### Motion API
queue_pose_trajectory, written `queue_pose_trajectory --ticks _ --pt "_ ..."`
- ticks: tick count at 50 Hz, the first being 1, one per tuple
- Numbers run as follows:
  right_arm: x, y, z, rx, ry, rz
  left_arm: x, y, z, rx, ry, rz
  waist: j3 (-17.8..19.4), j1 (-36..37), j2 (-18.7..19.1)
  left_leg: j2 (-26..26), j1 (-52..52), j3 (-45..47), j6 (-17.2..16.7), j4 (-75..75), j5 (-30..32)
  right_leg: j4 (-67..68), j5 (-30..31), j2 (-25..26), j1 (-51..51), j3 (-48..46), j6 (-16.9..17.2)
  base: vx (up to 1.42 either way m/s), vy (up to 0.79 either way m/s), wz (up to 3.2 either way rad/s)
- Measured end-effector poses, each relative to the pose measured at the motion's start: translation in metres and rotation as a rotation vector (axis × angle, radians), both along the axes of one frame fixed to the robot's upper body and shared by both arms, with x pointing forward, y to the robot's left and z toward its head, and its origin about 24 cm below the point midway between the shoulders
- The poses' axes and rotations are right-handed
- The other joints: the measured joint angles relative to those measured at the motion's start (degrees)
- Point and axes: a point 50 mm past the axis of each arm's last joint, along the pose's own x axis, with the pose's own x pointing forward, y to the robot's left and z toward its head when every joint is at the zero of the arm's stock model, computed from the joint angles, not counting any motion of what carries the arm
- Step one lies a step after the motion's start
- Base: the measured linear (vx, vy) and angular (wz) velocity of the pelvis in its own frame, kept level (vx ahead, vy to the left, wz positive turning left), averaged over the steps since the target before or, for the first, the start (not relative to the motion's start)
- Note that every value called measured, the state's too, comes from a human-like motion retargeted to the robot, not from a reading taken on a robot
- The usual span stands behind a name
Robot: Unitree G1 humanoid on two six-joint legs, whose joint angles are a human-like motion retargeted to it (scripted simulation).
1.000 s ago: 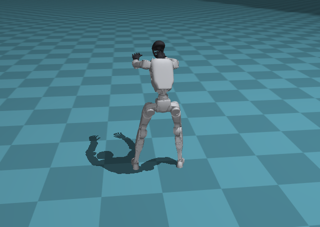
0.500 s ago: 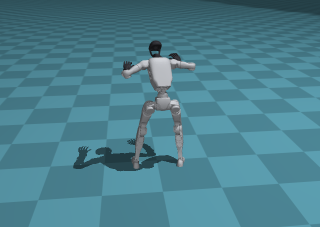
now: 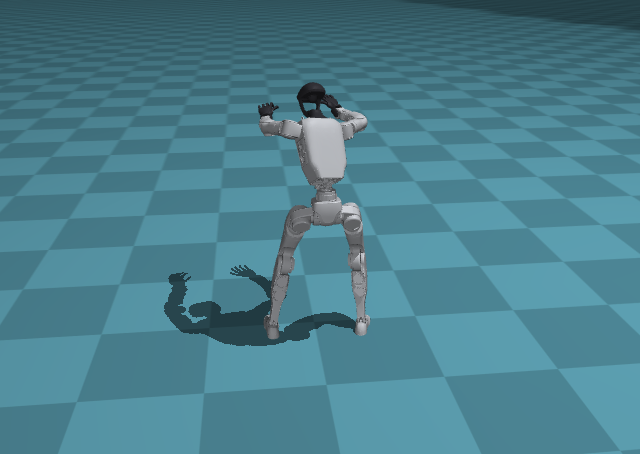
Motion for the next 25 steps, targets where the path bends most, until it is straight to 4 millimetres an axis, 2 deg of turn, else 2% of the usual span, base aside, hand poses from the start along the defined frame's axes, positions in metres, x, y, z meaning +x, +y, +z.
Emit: queue_pose_trajectory --ticks 3,6,8,9,12,14,15,17,18,19,20,22,23,25 --pt "0.025 0.019 -0.039 -0.146 0.191 0.008 0.019 0.05 -0.056 -0.083 0.098 -0.019 0.0 -4.5 1.54 -0.89 -0.13 0.0 0.61 0.21 -0.2 0.75 -0.51 -0.96 -0.25 0.06 -0.1 0.0 0.0 0.0" --pt "0.037 0.029 -0.069 -0.223 0.315 0.034 0.017 0.103 -0.118 -0.182 0.163 -0.021 0.0 -9.22 3.09 -1.31 -1.21 0.16 1.01 0.14 -0.2 0.8 -0.58 -1.32 -1.46 0.32 -0.16 0.0 0.0 0.0" --pt "0.041 0.033 -0.083 -0.259 0.358 0.052 0.005 0.135 -0.163 -0.223 0.189 0.02 0.0 -12.59 4.24 -1.62 -2.02 0.27 1.24 0.18 -0.27 0.73 -0.55 -1.48 -2.33 0.71 0.05 0.0 0.0 0.0" --pt "0.038 0.027 -0.091 -0.269 0.372 0.049 -0.003 0.144 -0.185 -0.227 0.203 0.034 0.0 -13.5 4.85 -1.72 -2.23 0.37 1.36 0.33 -0.46 0.83 -0.63 -1.57 -2.6 0.89 0.15 0.06 0.03 -0.02" --pt "0.013 0.008 -0.116 -0.296 0.406 0.095 -0.037 0.16 -0.242 -0.167 0.247 0.066 0.0 -14.31 6.54 0.16 -4.7 0.84 -0.07 7.19 -3.52 5.62 -1.99 -0.99 -4.47 1.34 0.31 0.11 0.01 -0.32" --pt "-0.005 0.001 -0.129 -0.303 0.411 0.119 -0.066 0.167 -0.263 -0.149 0.254 0.063 0.0 -14.58 6.72 0.57 -3.69 1.04 -0.03 7.99 -4.42 5.76 -2.29 -0.57 -3.48 1.73 0.54 0.09 0.02 -0.24" --pt "-0.013 0.0 -0.135 -0.305 0.41 0.139 -0.081 0.17 -0.269 -0.137 0.25 0.057 0.0 -14.71 6.51 0.67 -3.0 1.19 -0.03 8.2 -4.78 5.8 -2.44 -0.48 -2.84 1.91 0.7 0.07 0.02 -0.04" --pt "-0.032 -0.001 -0.14 -0.298 0.368 0.156 -0.108 0.172 -0.261 -0.119 0.196 0.033 0.0 -14.42 4.95 -0.47 0.08 1.49 0.86 5.05 -4.15 3.36 -2.17 -0.92 -0.29 2.27 1.08 0.07 0.01 0.02" --pt "-0.047 0.0 -0.147 -0.274 0.326 0.21 -0.122 0.171 -0.25 -0.058 0.15 0.014 0.0 -13.16 3.68 0.21 -0.44 1.69 0.16 7.18 -5.01 5.1 -2.67 -0.81 -0.68 2.27 1.08 0.09 -0.01 -0.07" --pt "-0.054 0.0 -0.155 -0.234 0.271 0.244 -0.132 0.171 -0.234 0.009 0.097 0.011 0.0 -12.16 1.05 0.07 0.28 1.94 0.17 6.91 -5.06 5.09 -2.77 -0.97 -0.19 2.42 1.14 0.09 -0.02 -0.06" --pt "-0.051 0.008 -0.165 -0.191 0.21 0.301 -0.141 0.17 -0.217 0.081 0.041 0.007 0.0 -11.3 -2.26 -0.49 1.62 2.22 0.54 5.43 -4.69 4.19 -2.67 -1.27 0.74 2.66 1.22 0.07 -0.02 -0.01" --pt "-0.045 0.03 -0.149 -0.216 0.054 0.416 -0.158 0.166 -0.189 0.161 -0.093 0.0 0.0 -12.29 -5.02 -0.64 2.48 2.29 0.28 5.65 -4.8 4.95 -3.05 -1.66 1.35 2.75 1.03 0.05 -0.01 0.11" --pt "-0.048 0.036 -0.134 -0.231 -0.029 0.405 -0.163 0.16 -0.174 0.158 -0.16 -0.023 0.0 -12.69 -5.68 -2.02 4.89 2.23 1.3 1.68 -3.42 2.2 -2.49 -2.27 3.29 2.75 1.15 -0.02 0.01 0.39" --pt "-0.053 0.042 -0.117 -0.213 -0.1 0.421 -0.162 0.144 -0.146 0.249 -0.314 0.104 0.0 -11.47 -3.88 -2.91 1.06 1.21 1.97 -0.86 -2.01 0.52 -1.11 -2.62 -0.2 1.85 1.01 -0.05 0.01 0.46"
